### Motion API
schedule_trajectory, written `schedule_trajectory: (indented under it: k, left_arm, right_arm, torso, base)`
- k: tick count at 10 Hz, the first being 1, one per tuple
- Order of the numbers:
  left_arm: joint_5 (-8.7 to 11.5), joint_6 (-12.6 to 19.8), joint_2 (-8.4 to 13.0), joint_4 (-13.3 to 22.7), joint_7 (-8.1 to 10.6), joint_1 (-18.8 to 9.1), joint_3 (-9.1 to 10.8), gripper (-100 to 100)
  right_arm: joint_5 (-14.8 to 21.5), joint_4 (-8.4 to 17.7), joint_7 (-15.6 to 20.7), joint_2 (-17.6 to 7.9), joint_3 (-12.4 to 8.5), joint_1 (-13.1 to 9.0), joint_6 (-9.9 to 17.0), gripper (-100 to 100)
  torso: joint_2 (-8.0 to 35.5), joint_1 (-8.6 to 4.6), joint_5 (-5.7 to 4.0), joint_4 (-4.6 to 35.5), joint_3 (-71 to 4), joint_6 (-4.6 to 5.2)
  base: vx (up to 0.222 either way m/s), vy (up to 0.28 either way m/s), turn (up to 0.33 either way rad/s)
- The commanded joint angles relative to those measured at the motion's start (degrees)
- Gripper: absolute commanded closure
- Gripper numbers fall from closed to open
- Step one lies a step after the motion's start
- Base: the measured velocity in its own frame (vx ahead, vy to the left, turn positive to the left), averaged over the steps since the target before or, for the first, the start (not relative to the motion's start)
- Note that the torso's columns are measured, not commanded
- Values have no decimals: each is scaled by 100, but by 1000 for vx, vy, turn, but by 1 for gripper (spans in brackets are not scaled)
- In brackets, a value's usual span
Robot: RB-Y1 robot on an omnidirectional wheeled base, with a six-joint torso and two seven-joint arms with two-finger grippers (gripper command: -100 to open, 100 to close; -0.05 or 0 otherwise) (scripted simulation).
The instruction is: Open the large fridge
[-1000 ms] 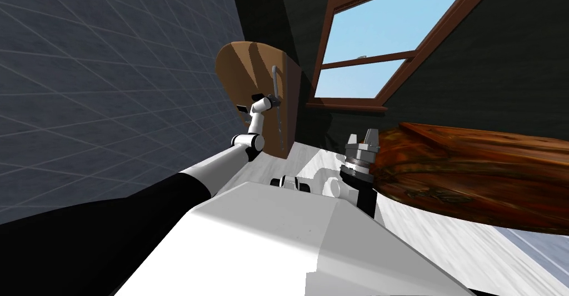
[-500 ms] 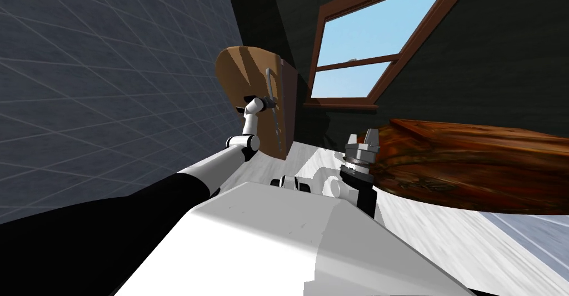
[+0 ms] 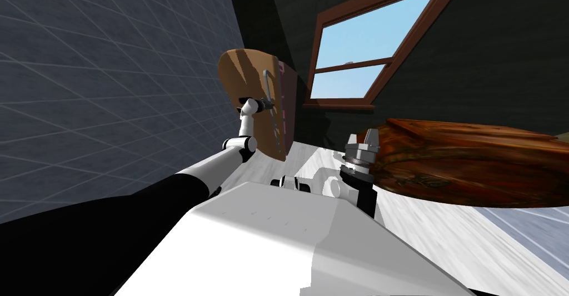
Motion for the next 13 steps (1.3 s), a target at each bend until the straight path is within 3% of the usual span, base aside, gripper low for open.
schedule_trajectory:
  k: [1,2,3,5,6,8,9,11,12,13]
  left_arm:
    - [473,260,377,-100,-250,181,137,100]
    - [609,260,377,-100,-250,181,137,100]
    - [826,577,587,-249,-486,389,231,100]
    - [1168,577,656,-249,-486,389,231,100]
    - [1421,894,883,-398,-723,597,325,100]
    - [1726,894,935,-398,-723,597,325,100]
    - [1947,1211,1124,-547,-960,806,419,100]
    - [2263,1211,1215,-547,-960,806,419,100]
    - [2441,1528,1431,-696,-1165,1014,514,100]
    - [2701,1528,1494,-696,-1196,1014,514,100]
  right_arm:
    - [0,0,0,0,0,-1,0,0]
    - [0,0,0,0,0,-1,0,0]
    - [0,0,0,0,0,0,0,0]
    - [0,0,0,0,0,-1,0,0]
    - [0,0,0,0,-1,0,0,0]
    - [0,0,0,0,0,-1,0,0]
    - [0,0,0,0,-1,0,0,0]
    - [0,0,0,0,0,0,0,0]
    - [0,0,0,0,-1,0,0,0]
    - [0,0,0,0,0,-1,0,0]
  torso:
    - [15,20,10,-10,9,-8]
    - [22,30,12,0,14,-13]
    - [15,23,9,4,10,-6]
    - [13,40,17,-2,8,-14]
    - [4,26,10,-1,2,-2]
    - [5,27,13,-6,2,-4]
    - [-4,13,4,-2,-3,8]
    - [9,15,4,3,4,7]
    - [9,1,-4,10,5,16]
    - [12,13,7,-5,6,9]
  base:
    - [-66,18,-37]
    - [-34,9,7]
    - [-58,22,-47]
    - [-56,19,12]
    - [-65,33,-47]
    - [-53,23,-7]
    - [-55,25,-33]
    - [-48,18,-3]
    - [-53,23,-44]
    - [-76,26,-3]
